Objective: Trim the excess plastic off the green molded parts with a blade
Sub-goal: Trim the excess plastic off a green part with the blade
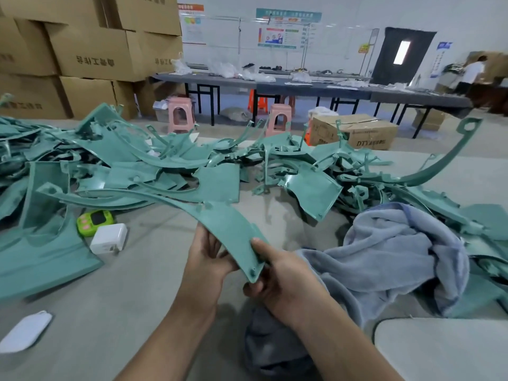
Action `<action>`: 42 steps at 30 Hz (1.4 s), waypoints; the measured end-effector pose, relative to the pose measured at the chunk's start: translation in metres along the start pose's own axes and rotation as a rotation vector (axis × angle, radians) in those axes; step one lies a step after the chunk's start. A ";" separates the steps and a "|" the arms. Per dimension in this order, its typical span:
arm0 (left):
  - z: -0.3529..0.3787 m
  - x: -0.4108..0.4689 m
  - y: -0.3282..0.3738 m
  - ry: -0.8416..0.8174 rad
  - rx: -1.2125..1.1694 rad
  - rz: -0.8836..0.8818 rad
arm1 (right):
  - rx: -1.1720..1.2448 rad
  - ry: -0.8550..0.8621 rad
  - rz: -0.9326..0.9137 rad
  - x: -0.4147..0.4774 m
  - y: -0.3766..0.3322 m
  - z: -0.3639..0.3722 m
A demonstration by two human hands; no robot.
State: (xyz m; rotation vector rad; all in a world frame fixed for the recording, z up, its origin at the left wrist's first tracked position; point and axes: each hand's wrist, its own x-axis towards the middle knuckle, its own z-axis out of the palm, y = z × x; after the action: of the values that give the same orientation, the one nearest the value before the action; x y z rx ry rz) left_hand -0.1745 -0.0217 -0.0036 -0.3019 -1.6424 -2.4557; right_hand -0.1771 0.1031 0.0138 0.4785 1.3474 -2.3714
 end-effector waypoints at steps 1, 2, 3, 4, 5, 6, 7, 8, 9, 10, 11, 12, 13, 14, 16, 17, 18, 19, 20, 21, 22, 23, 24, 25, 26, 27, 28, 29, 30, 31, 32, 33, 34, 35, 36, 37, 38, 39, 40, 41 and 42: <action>0.000 0.000 0.001 -0.001 -0.029 -0.016 | 0.013 -0.052 0.017 -0.002 -0.001 -0.003; -0.002 0.001 0.001 0.015 -0.043 -0.030 | 0.028 -0.118 0.035 -0.005 -0.002 -0.006; -0.003 0.003 0.001 0.064 -0.032 -0.049 | 0.047 -0.194 0.060 -0.008 -0.002 -0.009; -0.005 0.005 0.002 0.123 0.000 -0.080 | 0.066 -0.269 0.095 -0.011 -0.003 -0.011; -0.009 0.006 0.004 0.178 0.022 -0.113 | 0.066 -0.333 0.129 -0.014 -0.003 -0.012; -0.015 0.009 0.005 0.221 0.014 -0.123 | 0.043 -0.387 0.160 -0.017 -0.002 -0.012; -0.022 0.013 0.007 0.239 -0.022 -0.107 | 0.006 -0.433 0.184 -0.019 -0.001 -0.012; -0.029 0.016 0.009 0.222 -0.060 -0.093 | -0.034 -0.460 0.202 -0.019 0.001 -0.012; -0.033 0.019 0.010 0.183 -0.095 -0.105 | -0.062 -0.466 0.212 -0.019 0.002 -0.012; -0.036 0.020 0.010 0.143 -0.126 -0.137 | -0.073 -0.447 0.225 -0.019 0.004 -0.011; -0.036 0.020 0.009 0.105 -0.145 -0.173 | -0.089 -0.405 0.219 -0.019 0.005 -0.009; -0.036 0.020 0.008 0.082 -0.150 -0.199 | -0.110 -0.342 0.203 -0.018 0.006 -0.007; -0.035 0.021 0.006 0.077 -0.149 -0.217 | -0.164 -0.255 0.154 -0.017 0.008 -0.006; -0.034 0.022 0.005 0.094 -0.153 -0.230 | -0.238 -0.165 0.067 -0.017 0.009 -0.006; -0.034 0.024 0.007 0.173 -0.167 -0.276 | -0.529 -0.023 -0.263 -0.019 0.010 -0.009; -0.037 0.026 0.008 0.228 -0.154 -0.299 | -0.755 0.042 -0.484 -0.020 0.007 -0.012; -0.041 0.027 0.009 0.276 -0.132 -0.303 | -0.991 0.111 -0.698 -0.020 0.002 -0.017; -0.046 0.029 0.010 0.313 -0.108 -0.293 | -1.175 0.173 -0.873 -0.020 -0.007 -0.024; -0.051 0.031 0.010 0.346 -0.080 -0.277 | -1.299 0.193 -0.946 -0.023 -0.016 -0.029; -0.055 0.032 0.010 0.379 -0.040 -0.262 | -1.433 0.202 -0.896 -0.026 -0.026 -0.035; -0.058 0.033 0.009 0.412 0.014 -0.250 | -1.591 0.194 -0.805 -0.028 -0.033 -0.040; -0.061 0.034 0.008 0.444 0.079 -0.244 | -1.765 0.159 -0.701 -0.029 -0.037 -0.046; -0.064 0.035 0.007 0.472 0.150 -0.238 | -1.891 0.145 -0.635 -0.034 -0.037 -0.048; -0.068 0.036 0.005 0.493 0.229 -0.231 | -1.967 0.108 -0.595 -0.040 -0.038 -0.046; -0.071 0.036 0.004 0.514 0.316 -0.226 | -1.983 0.087 -0.559 -0.043 -0.039 -0.047; -0.073 0.037 0.003 0.536 0.406 -0.226 | -1.928 0.072 -0.549 -0.046 -0.041 -0.049; -0.074 0.037 0.003 0.561 0.490 -0.223 | -1.889 0.083 -0.545 -0.052 -0.043 -0.047; -0.074 0.037 0.003 0.582 0.569 -0.216 | -1.845 0.159 -0.587 -0.056 -0.049 -0.048; -0.075 0.037 0.002 0.598 0.639 -0.205 | -1.762 0.288 -0.660 -0.061 -0.058 -0.051; -0.076 0.036 0.001 0.612 0.696 -0.189 | -1.656 0.456 -0.767 -0.067 -0.071 -0.059; -0.077 0.036 0.000 0.619 0.740 -0.172 | -1.549 0.648 -0.858 -0.075 -0.085 -0.069; -0.078 0.035 -0.001 0.623 0.772 -0.161 | -1.499 0.819 -0.924 -0.084 -0.097 -0.080; -0.078 0.034 -0.001 0.625 0.803 -0.160 | -1.514 0.965 -0.961 -0.093 -0.106 -0.090; -0.077 0.033 -0.001 0.619 0.839 -0.164 | -1.564 1.073 -0.964 -0.099 -0.111 -0.098; -0.076 0.033 0.000 0.612 0.884 -0.171 | -1.581 1.110 -0.980 -0.101 -0.113 -0.101; -0.075 0.033 0.000 0.611 0.933 -0.177 | -1.548 1.075 -1.029 -0.101 -0.110 -0.097; -0.073 0.033 0.000 0.616 0.977 -0.179 | -1.503 0.964 -1.118 -0.100 -0.101 -0.086; -0.072 0.033 -0.001 0.621 1.020 -0.176 | -1.483 0.793 -1.205 -0.098 -0.087 -0.071; -0.072 0.033 -0.003 0.623 1.066 -0.173 | -1.479 0.595 -1.241 -0.096 -0.071 -0.055; -0.072 0.032 -0.004 0.619 1.113 -0.170 | -1.510 0.420 -1.192 -0.091 -0.056 -0.043; -0.072 0.031 -0.006 0.612 1.151 -0.168 | -1.553 0.312 -1.105 -0.082 -0.042 -0.040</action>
State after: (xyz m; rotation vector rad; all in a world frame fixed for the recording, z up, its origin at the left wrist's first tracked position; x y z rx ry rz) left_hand -0.2109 -0.0869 -0.0277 0.6745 -2.3863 -1.0896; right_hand -0.1210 0.1700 0.0633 -0.5202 3.4914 -0.8493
